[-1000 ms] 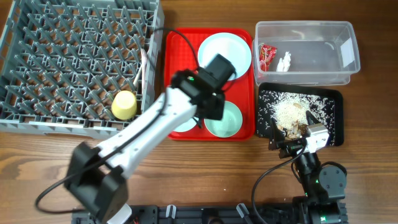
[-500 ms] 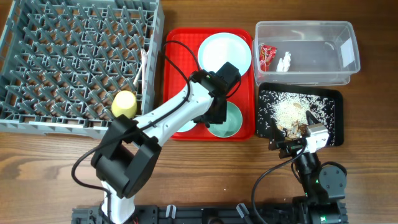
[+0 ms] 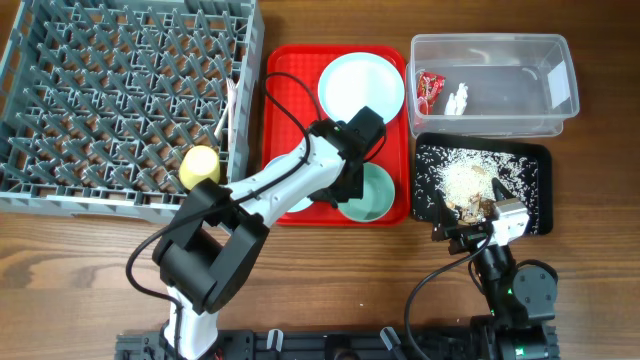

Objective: Sort waste into correct bins and load items into the dishwasher rack
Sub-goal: 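Set the green bowl upright into the rack with the left gripper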

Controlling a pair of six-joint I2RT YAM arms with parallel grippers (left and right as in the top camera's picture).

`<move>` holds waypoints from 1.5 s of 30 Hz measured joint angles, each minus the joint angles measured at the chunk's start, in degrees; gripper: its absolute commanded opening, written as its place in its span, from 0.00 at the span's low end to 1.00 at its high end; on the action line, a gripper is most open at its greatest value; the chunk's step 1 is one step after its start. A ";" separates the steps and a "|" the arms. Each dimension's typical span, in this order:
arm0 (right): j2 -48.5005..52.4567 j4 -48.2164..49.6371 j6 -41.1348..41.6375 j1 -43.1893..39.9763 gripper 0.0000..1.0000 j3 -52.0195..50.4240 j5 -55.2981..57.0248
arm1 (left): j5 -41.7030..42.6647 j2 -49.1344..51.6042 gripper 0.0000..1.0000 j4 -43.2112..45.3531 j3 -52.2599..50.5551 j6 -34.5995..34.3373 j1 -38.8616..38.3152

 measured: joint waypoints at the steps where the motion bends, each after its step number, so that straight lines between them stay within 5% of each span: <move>1: 0.00 0.00 0.00 0.00 1.00 0.00 0.00 | -0.04 0.00 0.04 0.09 0.00 0.00 0.00; 12: 0.00 0.02 0.00 0.00 1.00 0.00 0.00 | -7.04 -5.64 0.04 -10.29 6.08 2.25 3.56; 20: 0.00 0.00 0.00 0.00 1.00 0.00 0.00 | -36.89 -17.38 0.04 -14.19 15.76 4.90 9.62; 26: 0.00 0.00 0.00 0.00 1.00 0.00 0.00 | -52.52 -15.15 0.04 -7.63 15.89 9.29 16.50; 32: -0.04 0.00 0.00 0.02 1.00 0.00 0.00 | -65.72 -6.54 0.04 10.51 15.63 16.17 26.05; 38: -0.11 0.02 0.00 0.02 1.00 0.00 0.00 | -70.23 2.03 0.04 24.90 15.58 27.28 30.01; 45: -0.11 0.00 0.00 0.02 1.00 0.00 0.00 | -70.71 7.17 0.04 27.82 15.56 33.14 27.98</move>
